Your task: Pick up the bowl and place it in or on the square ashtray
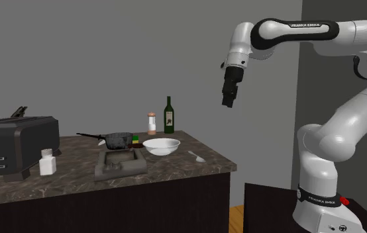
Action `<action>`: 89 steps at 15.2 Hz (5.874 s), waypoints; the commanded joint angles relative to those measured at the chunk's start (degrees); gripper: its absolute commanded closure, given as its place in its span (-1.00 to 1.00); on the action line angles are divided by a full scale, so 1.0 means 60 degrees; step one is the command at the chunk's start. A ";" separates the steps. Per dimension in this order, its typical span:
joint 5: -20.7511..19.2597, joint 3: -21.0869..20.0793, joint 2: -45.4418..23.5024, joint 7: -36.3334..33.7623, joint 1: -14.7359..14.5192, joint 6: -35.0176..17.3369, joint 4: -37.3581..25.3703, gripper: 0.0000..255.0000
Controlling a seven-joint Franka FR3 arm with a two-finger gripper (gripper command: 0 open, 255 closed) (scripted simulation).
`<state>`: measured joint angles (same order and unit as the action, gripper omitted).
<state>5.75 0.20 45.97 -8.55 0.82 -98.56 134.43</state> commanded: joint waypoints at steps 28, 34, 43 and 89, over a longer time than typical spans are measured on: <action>0.5616 0.3199 -0.9469 0.4687 0.0093 -0.3433 -0.4344 -1.00; 0.6145 0.3041 -1.0173 0.4951 0.0155 -0.3694 -0.4633 -1.00; 0.6339 0.2931 -1.0409 0.5054 0.0082 -0.4000 -0.4569 -1.00; 0.5125 0.2336 -1.0362 0.1310 -0.1265 -0.2942 -0.7327 1.00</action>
<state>36.62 14.70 -15.52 0.68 -5.94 -115.63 91.31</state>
